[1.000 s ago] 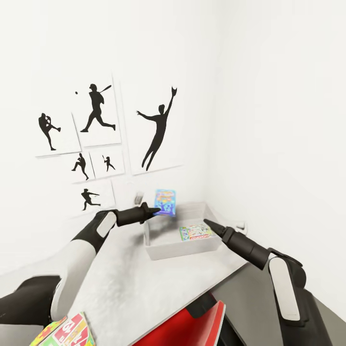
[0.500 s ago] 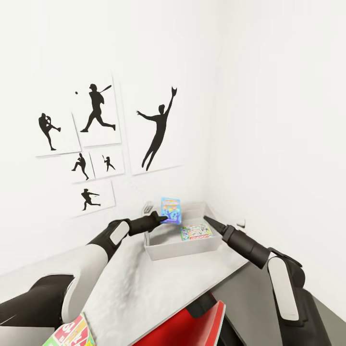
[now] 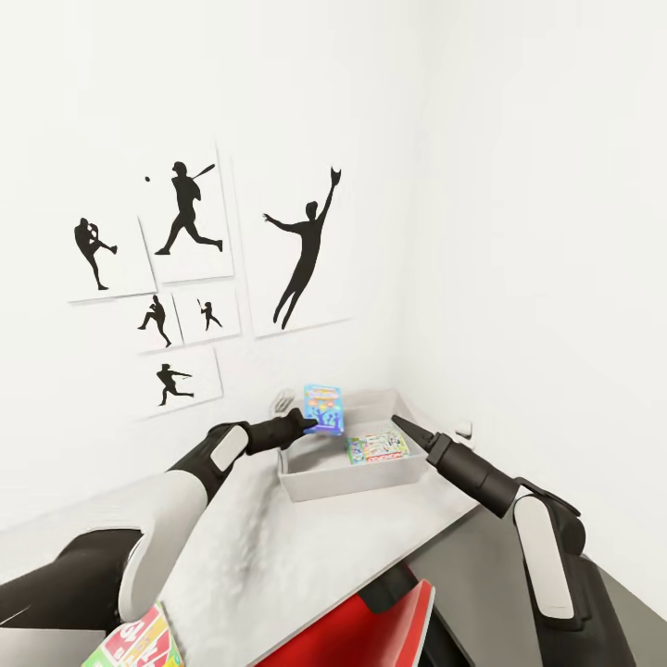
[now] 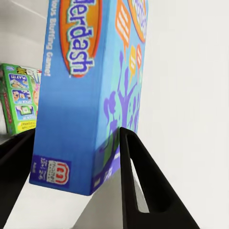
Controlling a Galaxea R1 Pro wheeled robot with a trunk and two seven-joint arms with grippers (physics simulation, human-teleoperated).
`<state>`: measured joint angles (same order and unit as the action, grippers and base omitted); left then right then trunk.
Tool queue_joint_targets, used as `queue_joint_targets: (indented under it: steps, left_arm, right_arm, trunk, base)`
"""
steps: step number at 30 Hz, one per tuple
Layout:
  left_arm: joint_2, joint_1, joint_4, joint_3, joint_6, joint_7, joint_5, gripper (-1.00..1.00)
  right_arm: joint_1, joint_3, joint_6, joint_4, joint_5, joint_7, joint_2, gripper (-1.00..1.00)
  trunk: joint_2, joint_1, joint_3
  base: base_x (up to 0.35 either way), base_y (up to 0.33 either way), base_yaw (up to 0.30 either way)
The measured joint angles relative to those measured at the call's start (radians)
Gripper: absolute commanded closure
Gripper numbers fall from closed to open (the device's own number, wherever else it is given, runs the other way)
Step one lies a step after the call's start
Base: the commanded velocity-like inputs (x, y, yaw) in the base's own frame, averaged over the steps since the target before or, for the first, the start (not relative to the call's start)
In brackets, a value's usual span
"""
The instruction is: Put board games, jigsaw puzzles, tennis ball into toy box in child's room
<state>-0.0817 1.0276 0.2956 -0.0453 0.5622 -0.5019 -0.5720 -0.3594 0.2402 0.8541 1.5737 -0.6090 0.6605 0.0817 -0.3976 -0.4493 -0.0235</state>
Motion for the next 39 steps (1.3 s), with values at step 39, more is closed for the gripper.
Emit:
queue_joint_targets:
  steps: [39]
  left_arm:
    - [0.101,0.169,0.000,0.000,0.259,0.056,-0.053,1.00]
  right_arm:
    - [0.003,0.008,0.184,0.001,-0.022,0.010,0.005,-1.00]
  trunk:
    - [0.000,0.000,-0.054]
  base:
    - [0.000,0.000,0.029]
